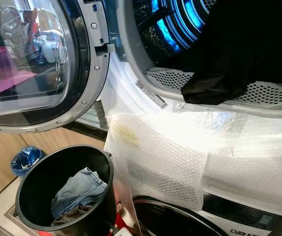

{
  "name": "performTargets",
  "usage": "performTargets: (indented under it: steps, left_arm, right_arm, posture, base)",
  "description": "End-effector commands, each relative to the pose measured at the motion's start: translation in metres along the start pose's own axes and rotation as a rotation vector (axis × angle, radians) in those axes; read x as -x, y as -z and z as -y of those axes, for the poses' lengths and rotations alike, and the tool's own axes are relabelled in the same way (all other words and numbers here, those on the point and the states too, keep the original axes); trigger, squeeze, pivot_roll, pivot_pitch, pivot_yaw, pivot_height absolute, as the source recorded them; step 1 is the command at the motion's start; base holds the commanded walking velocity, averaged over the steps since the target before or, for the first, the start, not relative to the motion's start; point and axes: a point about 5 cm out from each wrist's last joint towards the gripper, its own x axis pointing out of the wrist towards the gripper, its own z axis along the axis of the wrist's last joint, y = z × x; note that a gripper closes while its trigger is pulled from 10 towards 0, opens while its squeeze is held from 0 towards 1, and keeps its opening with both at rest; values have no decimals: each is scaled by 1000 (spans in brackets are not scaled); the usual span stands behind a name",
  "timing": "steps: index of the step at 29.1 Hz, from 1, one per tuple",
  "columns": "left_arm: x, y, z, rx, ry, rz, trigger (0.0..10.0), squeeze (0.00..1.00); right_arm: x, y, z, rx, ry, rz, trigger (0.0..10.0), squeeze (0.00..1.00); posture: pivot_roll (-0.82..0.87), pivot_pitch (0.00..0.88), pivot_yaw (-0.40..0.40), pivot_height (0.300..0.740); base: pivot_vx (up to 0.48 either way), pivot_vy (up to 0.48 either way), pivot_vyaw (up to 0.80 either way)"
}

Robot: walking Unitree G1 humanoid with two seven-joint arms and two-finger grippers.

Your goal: Clothes washing

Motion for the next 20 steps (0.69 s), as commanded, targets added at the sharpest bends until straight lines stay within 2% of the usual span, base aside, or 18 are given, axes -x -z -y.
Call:
performTargets:
  steps: [1,6,20]
  left_arm:
    - [2,4,-9,-25,-74,-19,10000,0]
    - [7,10,-22,9,-184,-34,10000,0]
    - [8,12,-23,4,-188,-37,10000,0]
  right_arm:
    - [1,3,-5,16,-15,-2,10000,0]
    - [2,7,-9,138,-46,-14,10000,0]
    - [2,8,-11,135,-46,-14,10000,0]
  posture:
    - [-156,18,65,740]
    - [-152,14,71,740]
    - [-156,14,76,740]
  base:
    - [0,0,0]
    - [0,0,0]
    - [0,0,0]
